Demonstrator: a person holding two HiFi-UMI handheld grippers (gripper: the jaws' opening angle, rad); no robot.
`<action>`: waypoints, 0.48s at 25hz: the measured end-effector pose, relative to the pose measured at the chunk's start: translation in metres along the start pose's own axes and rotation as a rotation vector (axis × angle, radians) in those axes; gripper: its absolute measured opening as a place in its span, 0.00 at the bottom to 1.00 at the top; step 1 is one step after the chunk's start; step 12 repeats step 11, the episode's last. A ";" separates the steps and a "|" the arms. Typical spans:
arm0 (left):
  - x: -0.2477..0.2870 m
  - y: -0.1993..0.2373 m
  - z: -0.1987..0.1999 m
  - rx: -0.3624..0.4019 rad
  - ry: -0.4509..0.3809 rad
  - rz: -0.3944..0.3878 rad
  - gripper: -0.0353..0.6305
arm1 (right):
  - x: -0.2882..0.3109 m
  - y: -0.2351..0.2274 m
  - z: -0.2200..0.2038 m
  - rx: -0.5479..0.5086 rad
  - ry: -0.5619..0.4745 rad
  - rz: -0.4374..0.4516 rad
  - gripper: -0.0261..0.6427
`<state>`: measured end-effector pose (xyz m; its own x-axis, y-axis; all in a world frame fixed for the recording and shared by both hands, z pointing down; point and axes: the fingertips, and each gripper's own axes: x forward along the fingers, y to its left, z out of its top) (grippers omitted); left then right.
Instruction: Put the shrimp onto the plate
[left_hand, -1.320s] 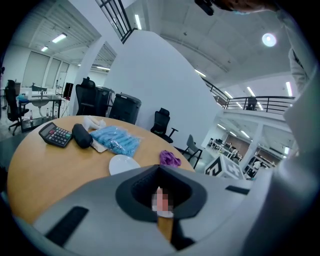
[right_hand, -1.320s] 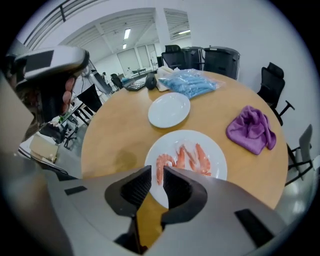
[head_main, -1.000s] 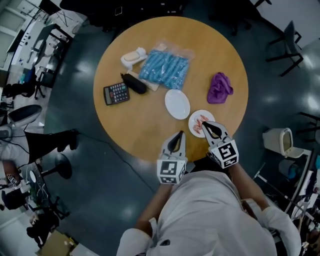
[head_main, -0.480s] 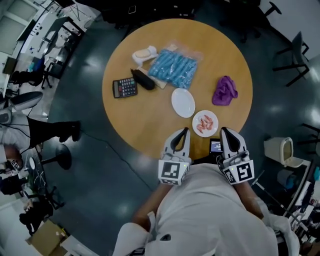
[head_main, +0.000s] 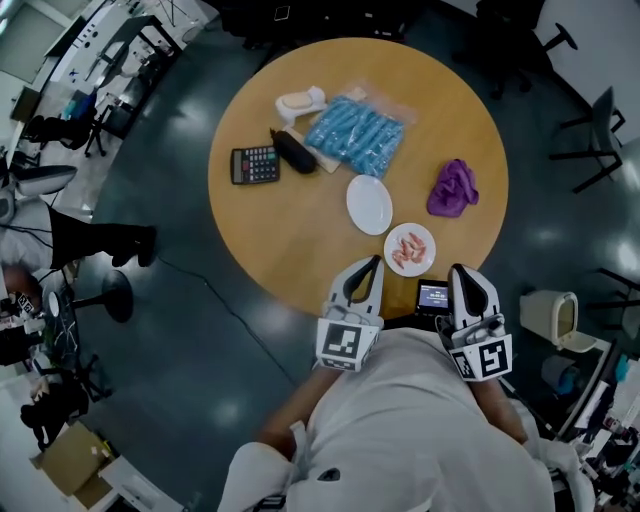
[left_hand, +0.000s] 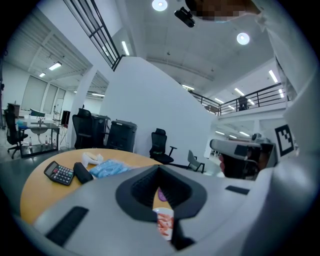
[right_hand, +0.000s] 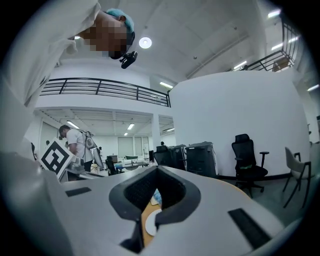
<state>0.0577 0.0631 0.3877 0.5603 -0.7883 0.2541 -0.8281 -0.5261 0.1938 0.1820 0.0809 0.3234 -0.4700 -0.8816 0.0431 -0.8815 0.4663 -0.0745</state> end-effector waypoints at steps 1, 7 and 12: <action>0.000 0.000 -0.001 -0.003 0.000 0.002 0.06 | -0.001 0.000 -0.001 0.003 0.003 0.002 0.06; -0.002 0.001 -0.003 -0.012 0.003 0.013 0.06 | 0.000 -0.001 -0.010 0.024 0.030 0.007 0.06; -0.003 0.002 -0.006 -0.012 0.005 0.014 0.06 | 0.001 -0.002 -0.012 0.026 0.031 0.009 0.06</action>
